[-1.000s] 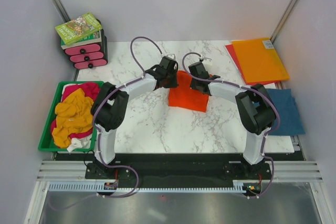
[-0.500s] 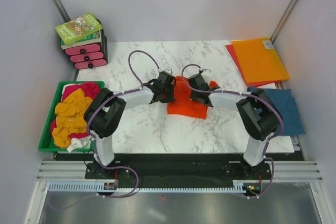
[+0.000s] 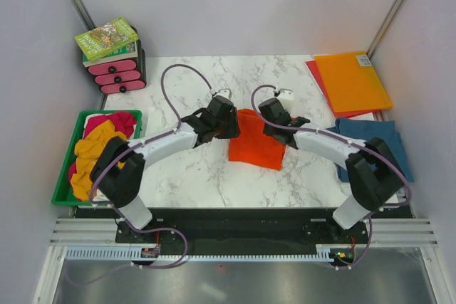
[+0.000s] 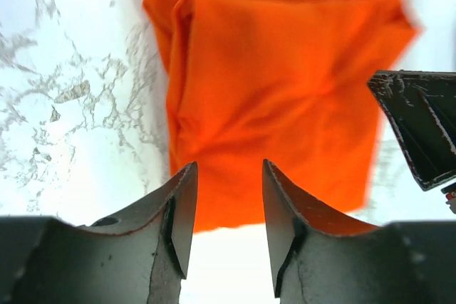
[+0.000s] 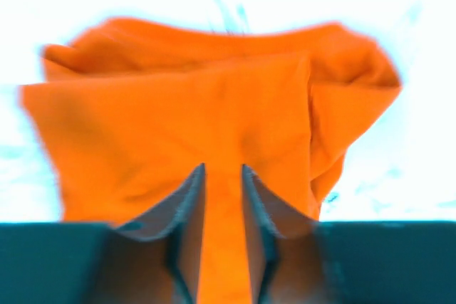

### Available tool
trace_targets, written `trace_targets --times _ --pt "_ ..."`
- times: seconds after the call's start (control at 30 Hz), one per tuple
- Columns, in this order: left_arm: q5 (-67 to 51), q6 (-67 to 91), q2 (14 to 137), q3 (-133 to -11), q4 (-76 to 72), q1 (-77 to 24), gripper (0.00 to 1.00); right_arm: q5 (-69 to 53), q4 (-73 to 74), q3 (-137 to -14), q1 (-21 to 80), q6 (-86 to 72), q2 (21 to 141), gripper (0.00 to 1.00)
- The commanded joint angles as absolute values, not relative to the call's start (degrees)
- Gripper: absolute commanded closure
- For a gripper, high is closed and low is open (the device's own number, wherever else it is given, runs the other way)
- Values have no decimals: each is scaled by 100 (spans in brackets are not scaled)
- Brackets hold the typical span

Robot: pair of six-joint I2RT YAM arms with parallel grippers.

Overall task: Fold and stack the t-shirts
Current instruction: Fold the tshirt

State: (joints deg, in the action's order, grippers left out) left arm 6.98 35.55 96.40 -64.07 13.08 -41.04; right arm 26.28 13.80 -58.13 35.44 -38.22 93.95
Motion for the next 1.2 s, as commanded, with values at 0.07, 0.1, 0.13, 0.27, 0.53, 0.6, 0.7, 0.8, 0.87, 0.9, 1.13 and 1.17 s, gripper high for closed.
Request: trace_targets --times 0.07,0.1,0.13,0.27,0.53,0.6,0.7,0.8,0.87,0.9,1.13,1.17 --pt "940 3358 8184 -6057 1239 -4368 47 3400 1766 -5916 3902 -3033 7692 44" --pt "1027 3323 8070 -5977 1265 -4438 46 3497 1836 -5732 3955 -2954 7403 31" --pt "1115 3314 7886 -5803 1300 -4604 45 3637 2037 -5652 3999 -2901 7279 23" --pt "1519 3410 7533 -5362 1607 -5009 43 4103 2600 -5257 4104 -2786 6707 2" --pt "1661 4209 6312 -4088 1881 -5844 42 6896 2973 -4563 4131 -3330 4783 2" --pt "1748 4385 5899 -3886 1995 -6037 43 7224 1671 -4063 4131 -2264 4291 2" --pt "1907 4509 5512 -3718 2065 -6178 42 7260 -1224 -2921 4113 381 4218 2" --pt "1916 4500 5545 -3744 2057 -6240 42 6604 -2510 -2067 3973 810 4657 2" --pt "1899 4386 5642 -3875 2074 -6293 42 6530 -2811 -1925 3467 258 5201 2" --pt "1890 4360 5721 -3919 2109 -6371 42 6643 -3456 -1864 3306 -215 5421 2" --pt "1977 4245 5547 -4008 2250 -6697 43 4525 -6063 -1389 2549 1245 7582 2" --pt "2004 4219 5511 -3973 2267 -6715 43 4257 -6160 -1389 2497 1300 7689 2"
